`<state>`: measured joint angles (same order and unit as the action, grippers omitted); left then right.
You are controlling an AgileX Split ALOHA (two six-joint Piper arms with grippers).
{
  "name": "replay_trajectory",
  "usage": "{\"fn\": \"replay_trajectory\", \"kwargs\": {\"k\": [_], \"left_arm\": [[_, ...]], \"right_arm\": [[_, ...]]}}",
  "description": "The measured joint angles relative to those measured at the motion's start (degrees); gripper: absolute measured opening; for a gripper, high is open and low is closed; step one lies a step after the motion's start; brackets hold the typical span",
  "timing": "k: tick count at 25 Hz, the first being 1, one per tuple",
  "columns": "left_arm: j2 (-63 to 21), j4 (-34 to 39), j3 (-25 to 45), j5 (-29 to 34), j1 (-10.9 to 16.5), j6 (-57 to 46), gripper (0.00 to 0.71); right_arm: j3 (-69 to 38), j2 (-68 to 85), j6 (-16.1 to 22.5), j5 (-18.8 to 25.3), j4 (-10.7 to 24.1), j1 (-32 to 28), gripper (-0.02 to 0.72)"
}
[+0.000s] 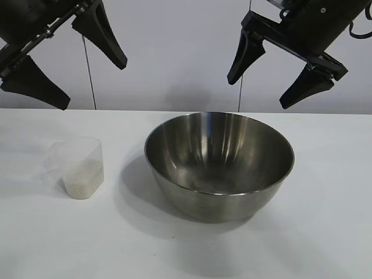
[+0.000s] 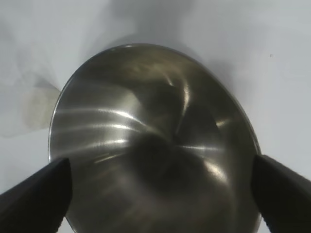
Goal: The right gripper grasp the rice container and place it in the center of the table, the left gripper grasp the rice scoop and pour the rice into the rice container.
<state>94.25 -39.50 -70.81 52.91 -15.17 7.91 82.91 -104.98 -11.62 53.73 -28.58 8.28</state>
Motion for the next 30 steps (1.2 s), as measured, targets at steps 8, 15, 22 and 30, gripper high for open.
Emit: {"fn": "replay_trajectory", "kwargs": {"k": [8,15,22,30], "left_arm": [[0.0,0.0,0.0,0.0,0.0,0.0,0.696],[0.0,0.0,0.0,0.0,0.0,0.0,0.696],[0.0,0.0,0.0,0.0,0.0,0.0,0.696],[0.0,0.0,0.0,0.0,0.0,0.0,0.696]], "right_arm": [[0.0,0.0,0.0,-1.6,0.0,0.0,0.694],[-1.2,-0.4,-0.4,0.9,8.3,0.0,0.694],[-12.5,-1.0,-0.4,-9.2,12.4,0.5,0.694],[-16.7,-5.1,0.9,-19.2,12.1,5.2,0.693]]}}
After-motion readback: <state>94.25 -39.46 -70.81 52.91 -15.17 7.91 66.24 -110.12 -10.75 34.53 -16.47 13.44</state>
